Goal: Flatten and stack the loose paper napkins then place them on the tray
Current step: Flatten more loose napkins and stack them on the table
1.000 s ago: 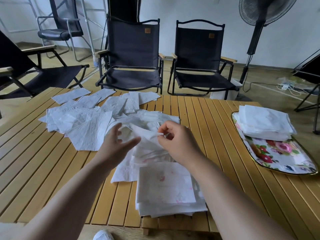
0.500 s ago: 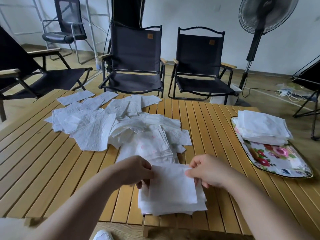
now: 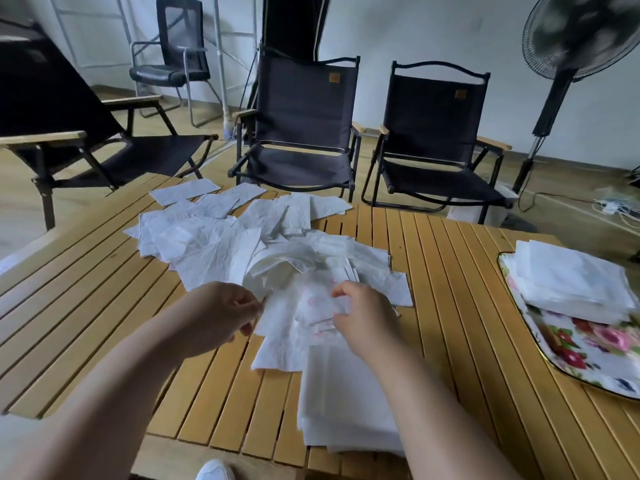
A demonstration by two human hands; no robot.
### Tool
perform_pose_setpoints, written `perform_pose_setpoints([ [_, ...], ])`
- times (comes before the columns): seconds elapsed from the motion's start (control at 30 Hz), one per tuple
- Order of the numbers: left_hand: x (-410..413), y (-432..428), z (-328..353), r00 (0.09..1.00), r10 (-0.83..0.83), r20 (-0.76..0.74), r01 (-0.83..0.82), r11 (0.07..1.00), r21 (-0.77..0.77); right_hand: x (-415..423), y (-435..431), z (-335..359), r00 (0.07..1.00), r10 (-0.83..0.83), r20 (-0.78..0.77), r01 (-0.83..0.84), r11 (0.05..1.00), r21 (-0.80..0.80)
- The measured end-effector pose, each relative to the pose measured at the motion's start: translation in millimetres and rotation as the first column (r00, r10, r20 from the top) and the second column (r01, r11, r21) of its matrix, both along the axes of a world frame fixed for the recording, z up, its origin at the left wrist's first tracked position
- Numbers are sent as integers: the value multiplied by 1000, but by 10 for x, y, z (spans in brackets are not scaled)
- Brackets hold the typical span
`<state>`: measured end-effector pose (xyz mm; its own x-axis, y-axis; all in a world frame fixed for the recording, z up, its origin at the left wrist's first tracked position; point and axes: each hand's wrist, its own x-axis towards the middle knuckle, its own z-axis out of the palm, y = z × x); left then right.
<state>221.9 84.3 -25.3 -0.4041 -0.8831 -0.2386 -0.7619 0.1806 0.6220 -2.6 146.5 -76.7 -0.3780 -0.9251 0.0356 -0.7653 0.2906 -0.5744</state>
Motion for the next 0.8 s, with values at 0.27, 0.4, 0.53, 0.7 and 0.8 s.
perform_pose_setpoints([
  [0.27, -40, -46, -116, 999, -24, 25, 23, 998, 56, 38, -229, -132, 995, -101, 6, 101, 995, 16],
  [0.4, -172, -34, -203, 999, -13, -30, 15, 998, 66, 9, -199, -125, 995, -94, 38, 94, 996, -3],
  [0.53, -231, -48, -266, 999, 14, -49, -11, 998, 59, -30, -146, -92, 999, -46, 29, 48, 997, -63],
  [0.7, -313, -105, -299, 995, 33, -98, -31, 999, 20, -99, -84, -23, 997, -30, 70, 43, 979, -198],
  [0.8, -354, -104, -316, 986, 46, -158, -46, 999, 0, -114, -21, 81, 982, 26, 186, 33, 951, -308],
])
